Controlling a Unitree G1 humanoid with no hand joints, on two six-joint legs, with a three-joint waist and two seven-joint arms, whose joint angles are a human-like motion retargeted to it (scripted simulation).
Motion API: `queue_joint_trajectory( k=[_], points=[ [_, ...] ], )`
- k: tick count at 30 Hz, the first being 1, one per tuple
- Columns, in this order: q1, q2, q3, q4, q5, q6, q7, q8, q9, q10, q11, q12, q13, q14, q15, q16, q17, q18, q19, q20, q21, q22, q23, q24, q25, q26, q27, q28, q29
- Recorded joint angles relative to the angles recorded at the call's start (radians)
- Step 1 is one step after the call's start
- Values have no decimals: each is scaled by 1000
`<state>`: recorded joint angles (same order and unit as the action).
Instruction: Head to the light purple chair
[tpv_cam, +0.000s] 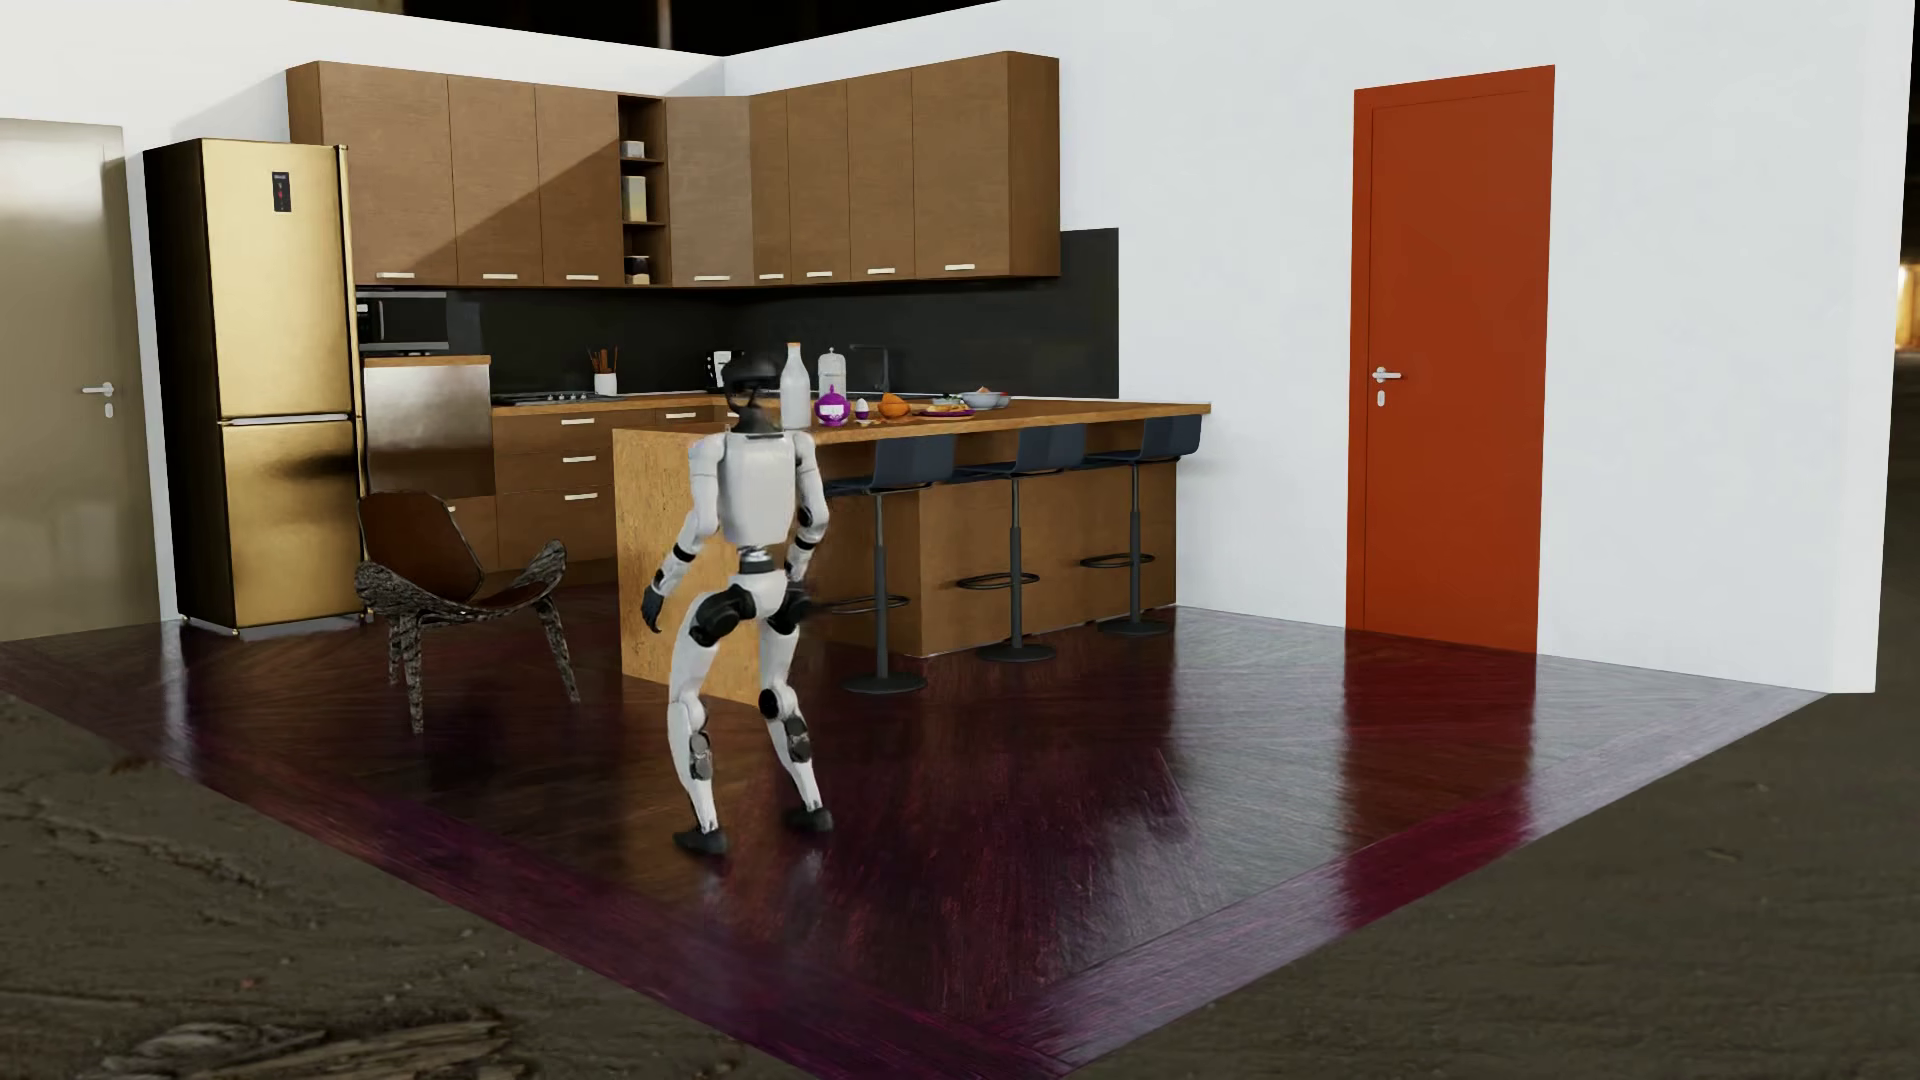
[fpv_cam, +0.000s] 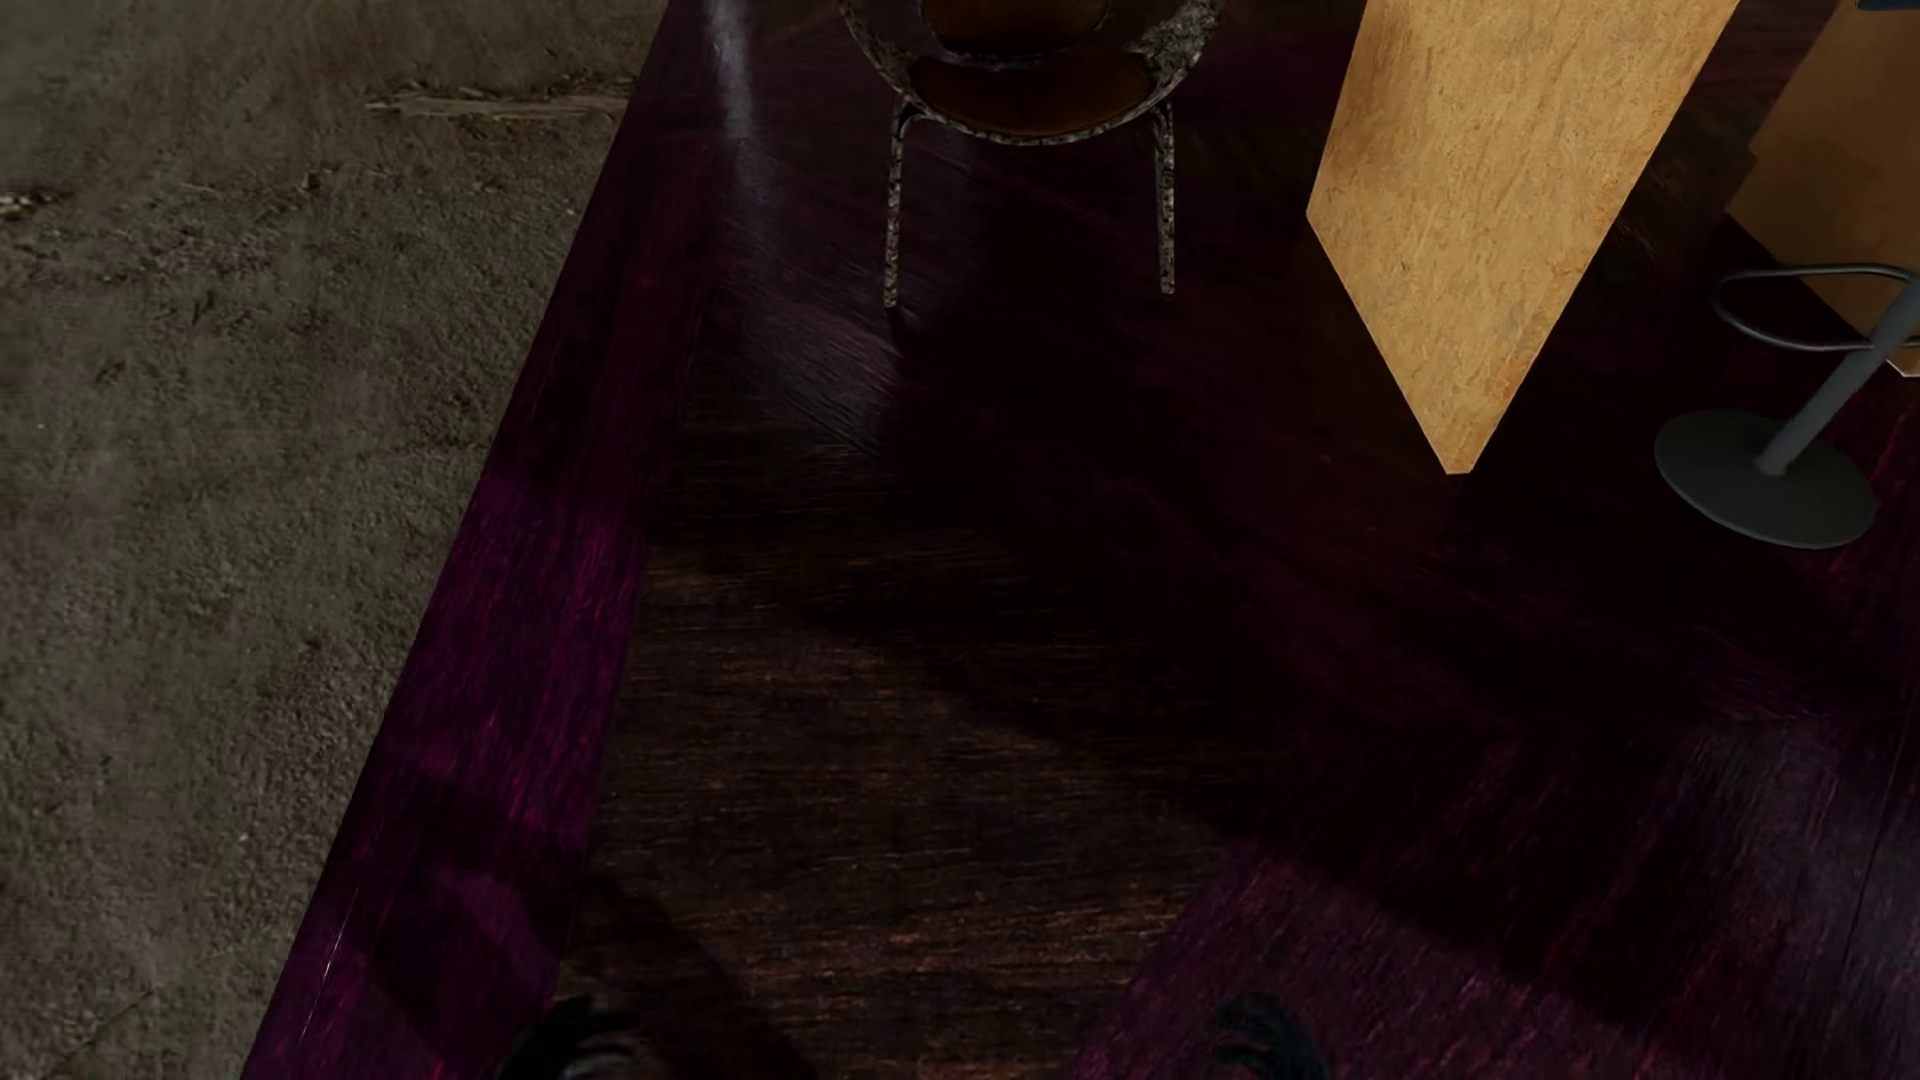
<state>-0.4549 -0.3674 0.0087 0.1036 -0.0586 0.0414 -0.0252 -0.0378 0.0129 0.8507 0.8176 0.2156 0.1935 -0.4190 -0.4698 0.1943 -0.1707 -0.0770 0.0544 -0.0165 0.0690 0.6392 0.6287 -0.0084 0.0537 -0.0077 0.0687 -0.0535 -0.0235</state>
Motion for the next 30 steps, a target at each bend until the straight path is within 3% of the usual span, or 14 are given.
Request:
queue_joint_trajectory(
  k=[2,5,6,7,10,13,14,16,18,20,23,24,26,30],
  points=[
    [56,43,3,-21,-11,-14,8,29,16,-30,-2,11,-82,-31,-26,51,34,7,-1,40,1,-5,-18,-18,58,25,-61,11,13],
    [182,9,-70,-34,-5,-70,15,54,41,-156,120,-79,-28,-36,61,15,23,0,-225,28,-10,-14,-15,-75,81,10,-80,130,72],
    [163,37,-88,-37,-14,-84,13,54,45,-79,27,-109,8,-21,-4,-16,-17,-15,-200,0,-24,-40,4,-84,57,0,-64,159,86],
    [116,99,-91,-47,-34,-101,6,61,47,55,-65,-136,45,35,-48,-58,-37,-39,-1,-29,-8,-37,47,-87,24,-5,-51,177,78],
    [-41,166,-38,-47,-9,-41,26,57,62,77,-49,-75,44,35,-93,-63,-5,-97,7,20,0,-33,10,-80,-28,45,4,100,-43],
    [-6,-86,-21,-90,-4,-21,18,61,62,-18,414,-68,-56,25,251,48,5,84,-180,43,35,14,-10,-41,-37,29,10,49,-81],
    [31,-151,-34,-86,-9,-32,15,37,40,-55,394,-55,-33,18,227,53,21,15,-184,42,4,40,-26,-28,-30,-21,15,61,-45],
    [117,-192,-60,-81,-36,-68,32,8,30,-71,126,-67,2,-27,89,4,17,30,-97,-17,-42,-44,-66,-7,-51,-1,36,83,54],
    [53,-148,-72,-75,-30,-68,25,27,18,149,32,-141,-2,46,134,-49,-35,2,-32,-73,-25,-51,28,25,-88,60,31,71,106],
    [-38,-84,-31,-66,-18,-23,18,13,-4,250,-20,-132,89,131,112,-87,-42,-4,-32,-47,-19,-69,73,32,-56,97,-13,34,78],
    [-87,10,27,-13,16,55,13,12,7,-61,-53,-36,20,1,58,-29,24,-21,-23,-10,-25,-21,-24,12,19,18,-46,-44,-14],
    [-69,33,27,5,21,56,17,20,15,-91,-25,-10,-19,142,17,16,34,-27,-21,-9,-3,2,-34,13,18,-10,-70,-49,-14],
    [-31,40,16,-17,0,-1,26,30,27,-84,61,-22,-78,146,-18,48,36,1,-56,9,26,-12,-14,0,16,-11,-99,3,19],
    [50,124,-69,-11,12,-81,36,57,22,-109,9,-80,-40,67,-35,-33,-13,-8,-32,14,0,-31,-12,-50,22,-16,7,189,78]
  ],
)
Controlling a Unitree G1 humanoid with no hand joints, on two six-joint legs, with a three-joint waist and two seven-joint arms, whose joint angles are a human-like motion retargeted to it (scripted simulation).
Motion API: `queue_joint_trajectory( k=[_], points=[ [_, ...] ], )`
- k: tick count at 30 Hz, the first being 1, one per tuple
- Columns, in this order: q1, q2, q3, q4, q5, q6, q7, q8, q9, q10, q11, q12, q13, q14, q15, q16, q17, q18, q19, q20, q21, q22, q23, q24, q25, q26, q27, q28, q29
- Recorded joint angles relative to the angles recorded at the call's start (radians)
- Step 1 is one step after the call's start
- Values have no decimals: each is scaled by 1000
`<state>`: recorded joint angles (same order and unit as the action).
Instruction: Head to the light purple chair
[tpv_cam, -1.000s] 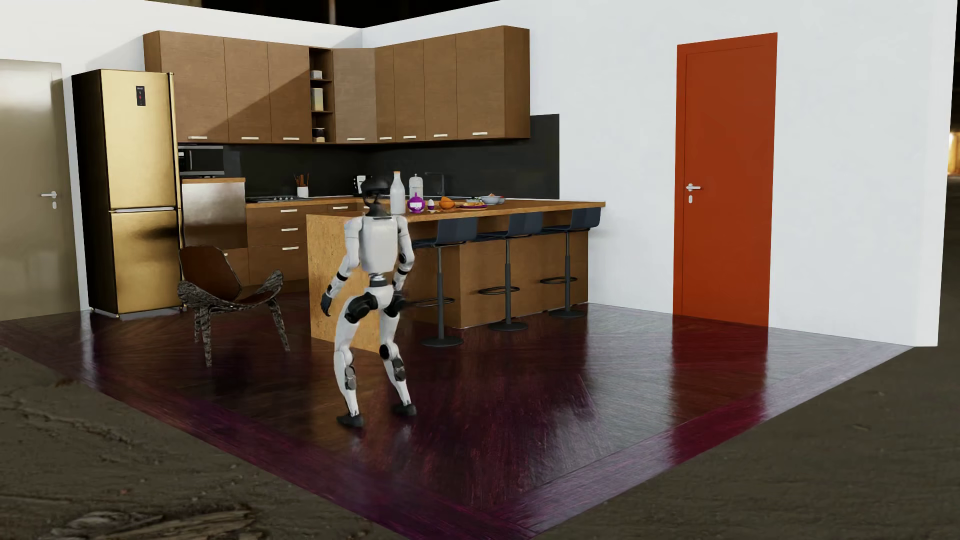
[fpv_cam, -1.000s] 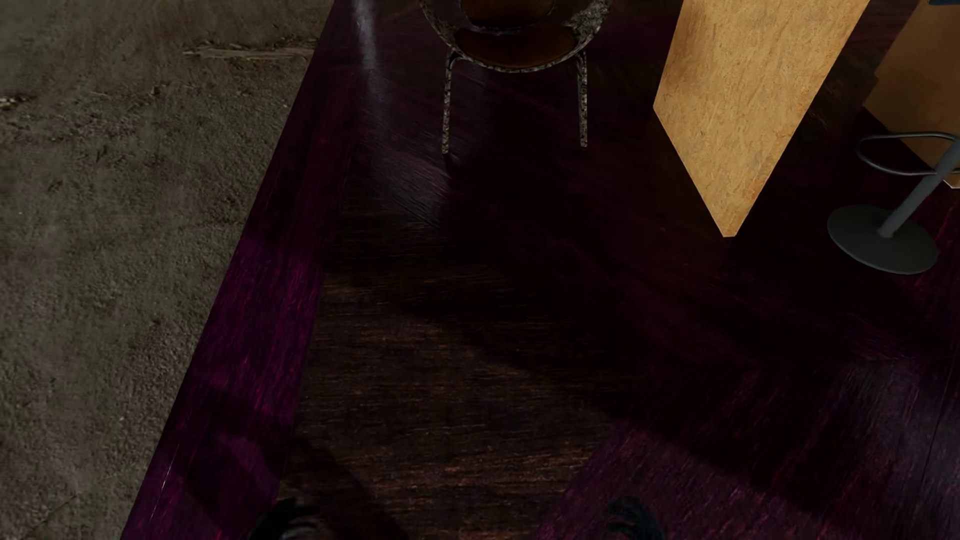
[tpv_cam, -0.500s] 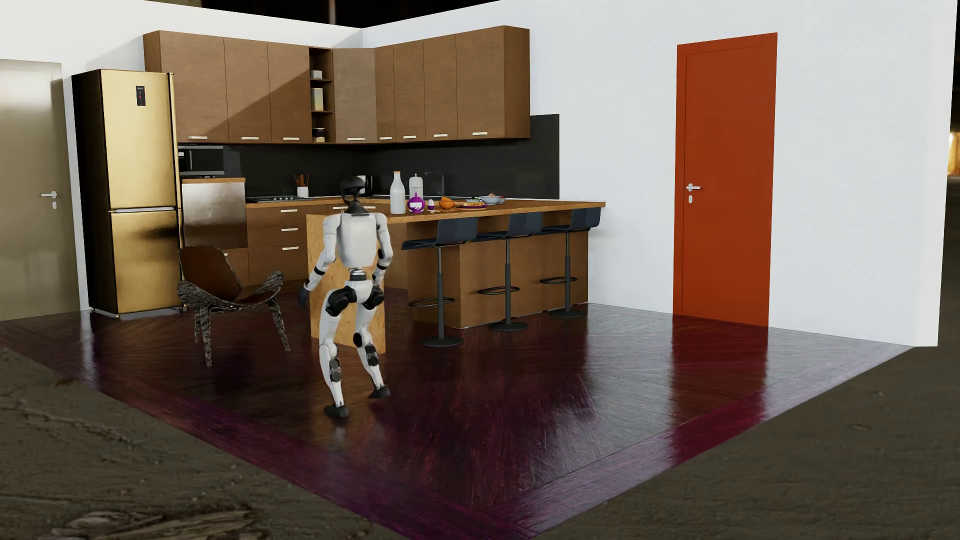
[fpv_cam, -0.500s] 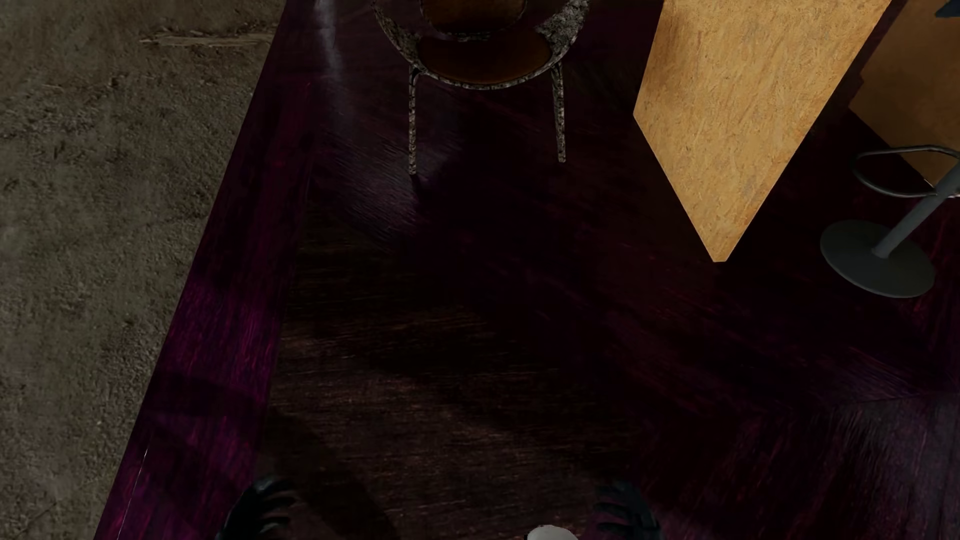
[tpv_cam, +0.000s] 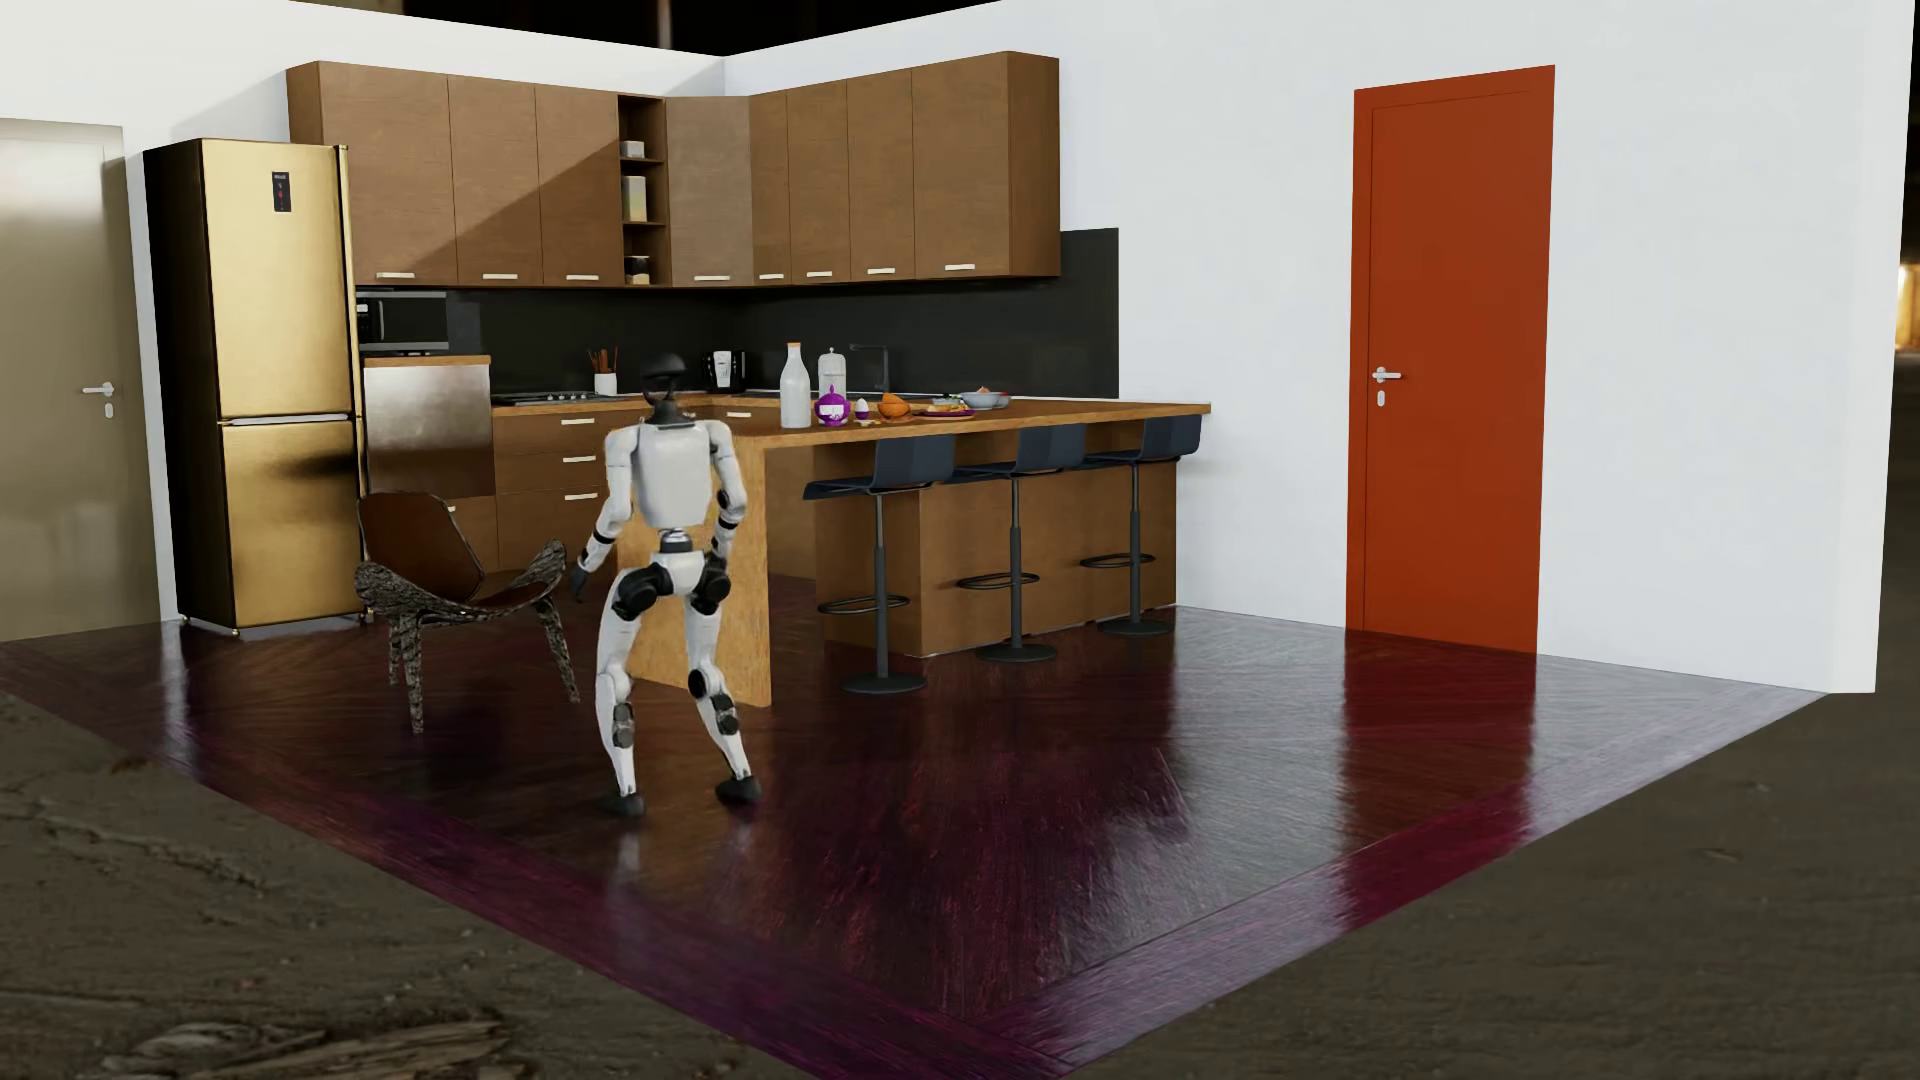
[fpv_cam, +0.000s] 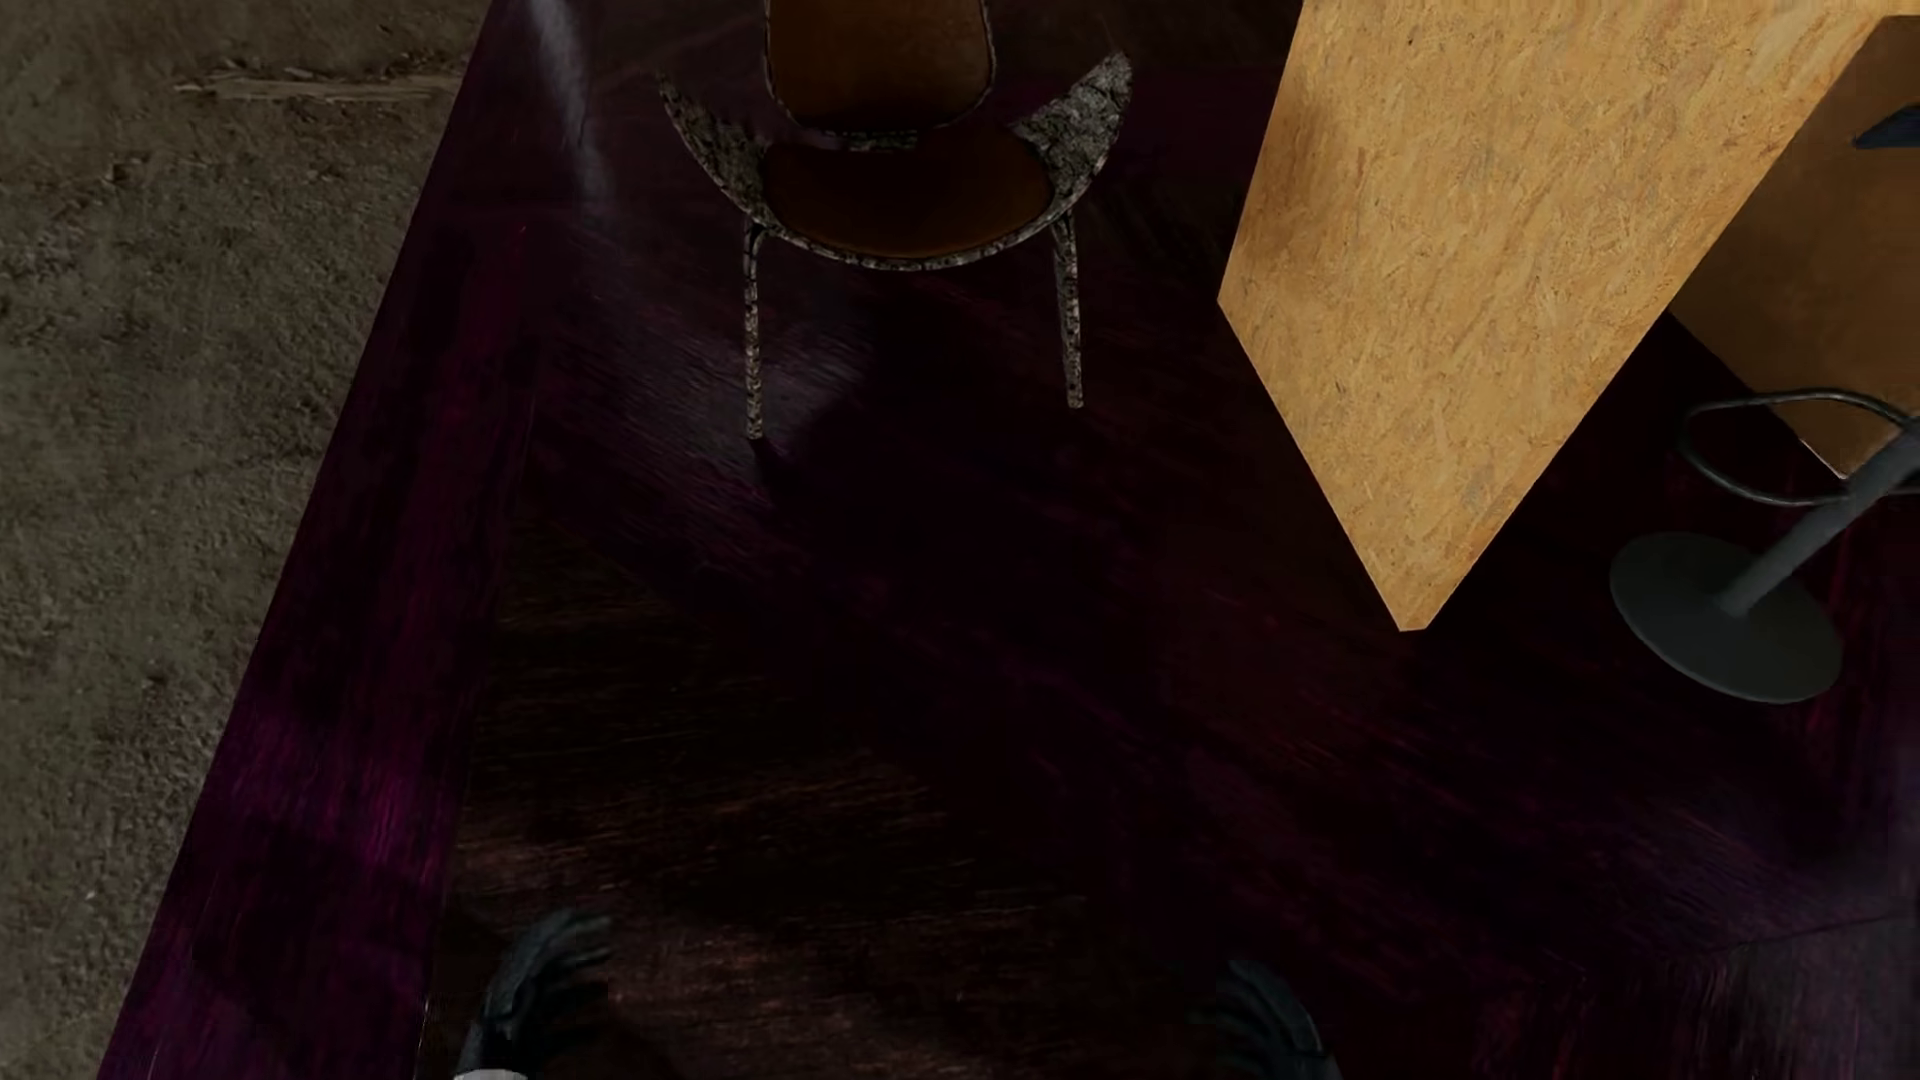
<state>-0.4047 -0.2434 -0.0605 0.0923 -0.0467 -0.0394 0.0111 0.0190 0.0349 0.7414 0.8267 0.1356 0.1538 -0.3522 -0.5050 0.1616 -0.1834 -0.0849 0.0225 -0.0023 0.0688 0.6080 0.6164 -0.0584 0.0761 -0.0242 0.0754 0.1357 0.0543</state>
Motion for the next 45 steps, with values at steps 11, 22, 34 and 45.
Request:
queue_joint_trajectory(
  k=[11,22,34,45],
  points=[
    [-122,-152,58,-34,-15,57,-38,-48,11,424,-14,-56,100,99,64,-19,-10,-21,-9,-39,-9,-9,93,34,-90,107,-39,-196,-86],
    [-60,-208,2,-21,-14,-5,-12,8,-35,71,-1,46,21,6,132,-26,-15,24,39,-39,-46,21,26,31,-59,-14,135,-10,-12],
    [-31,59,36,-32,-20,111,-18,4,40,110,-126,37,31,-58,-31,13,26,-58,25,20,27,-7,11,14,-39,17,-115,-107,-121],
    [-151,-294,37,-37,0,46,-58,-18,71,110,246,11,18,26,179,40,54,32,-22,5,33,53,-57,64,-103,22,-37,-120,-42]
  ],
)
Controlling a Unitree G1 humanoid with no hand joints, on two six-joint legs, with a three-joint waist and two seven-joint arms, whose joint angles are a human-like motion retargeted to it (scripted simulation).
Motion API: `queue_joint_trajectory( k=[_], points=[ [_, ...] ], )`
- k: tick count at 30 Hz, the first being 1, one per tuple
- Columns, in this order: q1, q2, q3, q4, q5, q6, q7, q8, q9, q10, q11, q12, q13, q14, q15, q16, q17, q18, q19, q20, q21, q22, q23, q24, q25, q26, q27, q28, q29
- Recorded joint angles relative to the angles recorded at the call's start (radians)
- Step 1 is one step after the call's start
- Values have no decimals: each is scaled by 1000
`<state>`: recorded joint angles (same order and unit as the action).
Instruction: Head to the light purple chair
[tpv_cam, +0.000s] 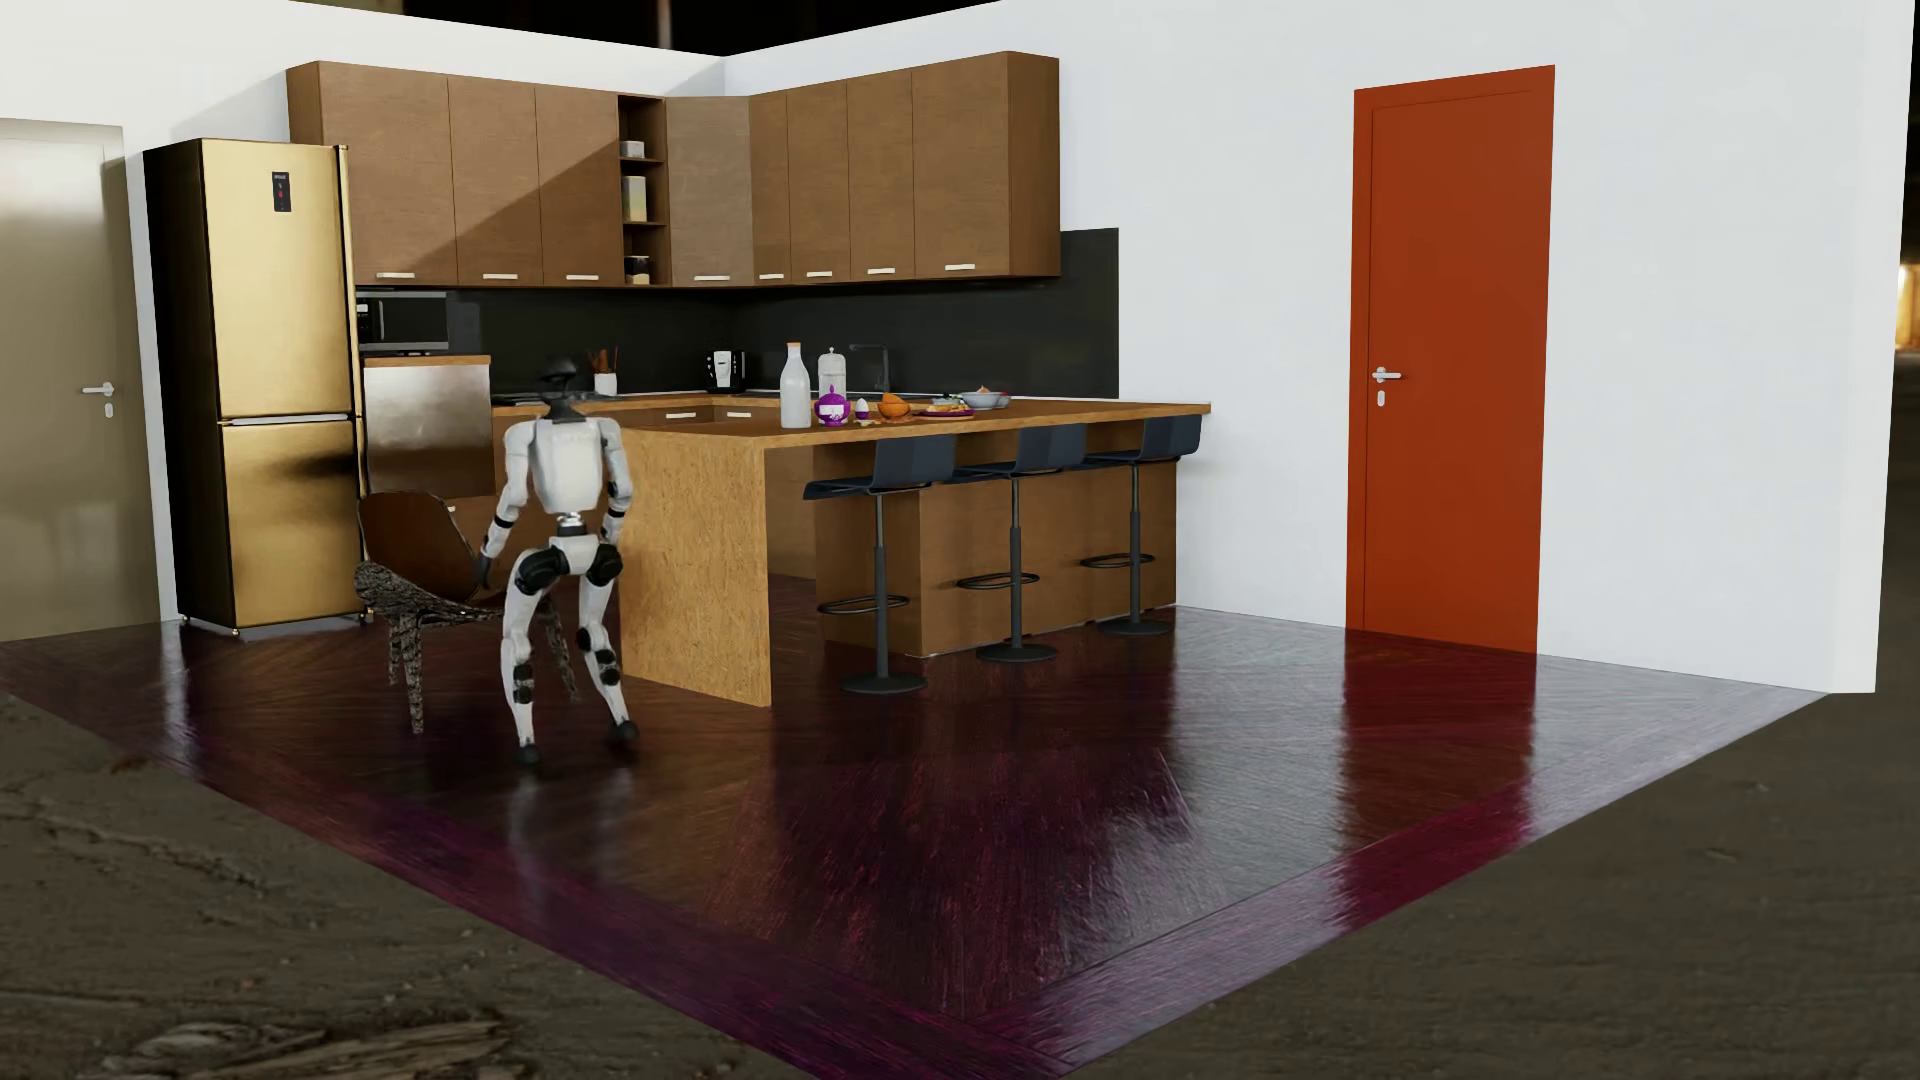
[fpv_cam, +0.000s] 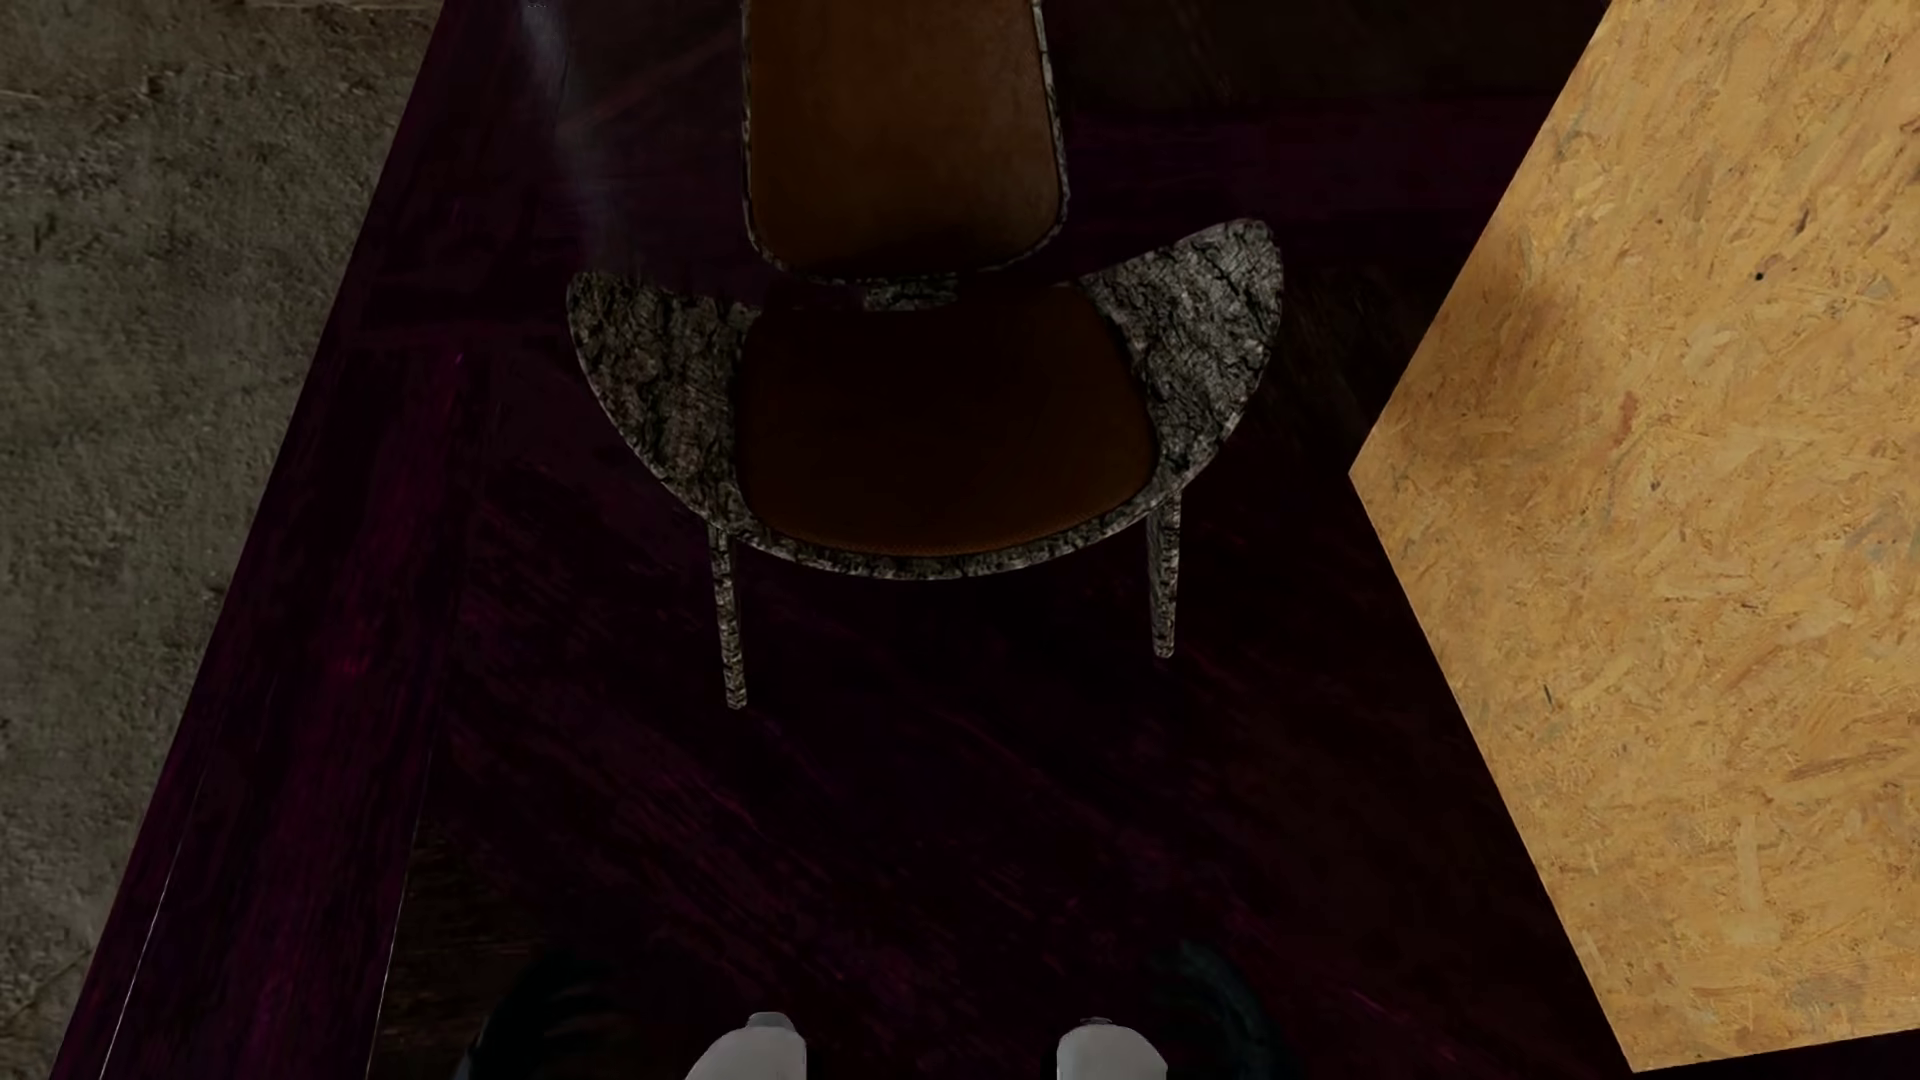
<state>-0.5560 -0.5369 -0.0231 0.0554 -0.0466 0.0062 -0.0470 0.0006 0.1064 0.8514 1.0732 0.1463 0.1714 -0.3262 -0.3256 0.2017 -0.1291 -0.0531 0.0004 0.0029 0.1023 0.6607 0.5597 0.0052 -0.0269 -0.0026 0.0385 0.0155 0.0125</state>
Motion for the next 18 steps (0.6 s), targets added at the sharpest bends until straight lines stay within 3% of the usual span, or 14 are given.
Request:
queue_joint_trajectory(
  k=[2,3,4,7,10,13,18],
  points=[
    [42,28,0,-12,4,-32,13,12,-11,-36,-61,18,-7,-9,-45,25,-26,-5,-163,-7,-23,-31,25,-16,33,-22,-52,20,46],
    [55,70,-9,-16,-7,-52,21,13,-11,-28,-153,1,-3,-7,-108,12,-12,-13,-121,-30,-57,-33,33,-19,36,-17,-51,42,60],
    [51,112,-20,-20,-19,-60,22,19,-15,-1,-215,-13,-3,-4,-138,-14,-26,-16,45,-58,-45,-53,71,-18,30,3,-45,63,64],
    [97,144,-59,0,1,-32,12,9,-29,-68,-263,-38,39,-31,-128,-28,-33,-15,35,-55,-31,-57,57,-38,7,50,13,71,25],
    [111,160,-18,1,7,18,3,12,-30,-71,-279,-22,36,-42,-120,-15,-11,-16,41,-20,-46,-46,47,-61,39,39,15,15,-38],
    [136,178,-4,-21,-13,9,4,14,-42,-123,-304,20,0,-11,-113,15,-28,-13,40,-16,-36,-73,73,-73,68,14,-5,-2,-39],
    [149,186,-13,-15,-7,3,10,19,-69,-152,-331,-20,40,13,-85,-45,-52,-14,43,-36,-66,-65,95,-80,68,30,4,7,-32]
  ],
)
